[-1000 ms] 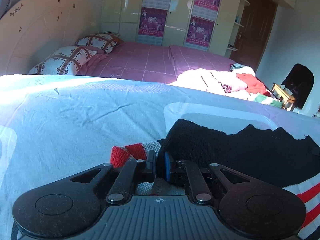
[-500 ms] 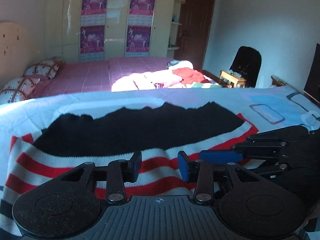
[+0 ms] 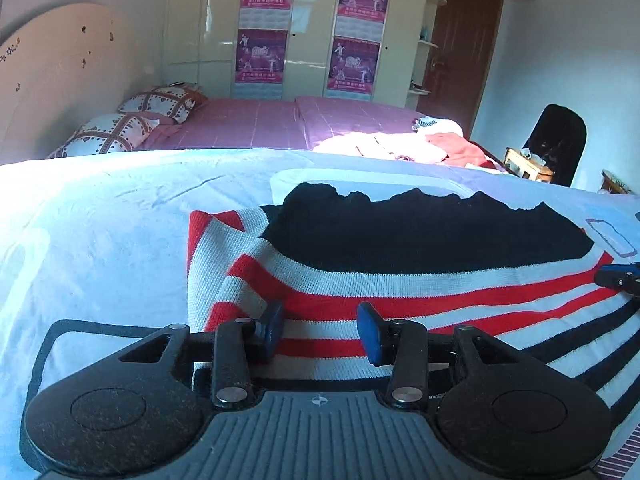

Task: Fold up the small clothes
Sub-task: 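Move both grippers over the folded sweater toward its hem end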

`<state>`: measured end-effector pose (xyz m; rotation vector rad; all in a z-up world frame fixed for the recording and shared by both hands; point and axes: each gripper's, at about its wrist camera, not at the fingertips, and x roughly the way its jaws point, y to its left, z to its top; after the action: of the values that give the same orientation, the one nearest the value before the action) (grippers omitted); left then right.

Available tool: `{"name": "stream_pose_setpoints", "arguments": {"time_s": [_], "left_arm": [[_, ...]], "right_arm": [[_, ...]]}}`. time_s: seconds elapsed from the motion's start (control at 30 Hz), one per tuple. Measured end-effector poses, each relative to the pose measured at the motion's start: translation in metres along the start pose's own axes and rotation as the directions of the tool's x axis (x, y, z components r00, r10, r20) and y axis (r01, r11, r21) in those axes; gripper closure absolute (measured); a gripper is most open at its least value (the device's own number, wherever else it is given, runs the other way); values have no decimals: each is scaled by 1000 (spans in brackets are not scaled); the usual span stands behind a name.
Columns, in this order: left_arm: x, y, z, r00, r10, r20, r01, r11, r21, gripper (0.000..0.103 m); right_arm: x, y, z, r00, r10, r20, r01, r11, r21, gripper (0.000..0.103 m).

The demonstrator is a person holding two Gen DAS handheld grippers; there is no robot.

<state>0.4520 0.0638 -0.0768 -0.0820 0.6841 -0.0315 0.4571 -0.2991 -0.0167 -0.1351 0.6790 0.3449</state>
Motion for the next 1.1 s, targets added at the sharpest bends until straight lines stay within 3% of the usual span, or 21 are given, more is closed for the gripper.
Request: {"name": "stream_pose_setpoints", "arguments": {"time_s": [0.13, 0.2, 0.23, 0.37, 0.43, 0.53, 0.6, 0.67, 0.87, 1.03, 1.1], "left_arm": [[-19, -16, 2, 999, 33, 35, -33, 999, -1, 59], [-35, -36, -2, 998, -12, 63, 9, 999, 35, 41], [-42, -47, -7, 997, -12, 79, 7, 998, 61, 28], [-52, -83, -22, 996, -65, 65, 59, 994, 92, 26], [-44, -93, -31, 999, -32, 25, 29, 992, 120, 26], [-46, -89, -43, 1000, -13, 21, 10, 991, 130, 26], [-56, -78, -47, 1000, 2, 26, -5, 992, 128, 26], [-64, -62, -52, 999, 30, 29, -33, 992, 123, 26], [-84, -16, -69, 997, 70, 22, -72, 990, 123, 27], [-86, -19, -65, 995, 101, 12, -102, 989, 110, 27], [-93, -25, -61, 994, 105, 31, -107, 990, 89, 26]], "right_arm": [[-18, 15, 9, 999, 21, 48, -23, 999, 39, 78], [-32, 35, 8, 994, 89, 65, -91, 995, 34, 78], [-36, 47, 6, 989, 128, 67, -130, 991, 20, 78], [-43, 107, -5, 972, 228, 51, -225, 973, -57, 79], [-40, 130, -10, 973, 229, 34, -225, 969, -97, 79], [-31, 146, -20, 988, 153, -28, -156, 973, -169, 78], [-38, 139, -25, 991, 134, -15, -135, 976, -171, 77], [-45, 125, -30, 997, 80, -6, -80, 982, -173, 73], [-71, 58, -55, 996, -92, -12, 90, 988, -126, 73], [-78, 43, -60, 993, -117, -30, 116, 992, -49, 74], [-89, 48, -54, 995, -96, 13, 96, 995, -14, 73]]}}
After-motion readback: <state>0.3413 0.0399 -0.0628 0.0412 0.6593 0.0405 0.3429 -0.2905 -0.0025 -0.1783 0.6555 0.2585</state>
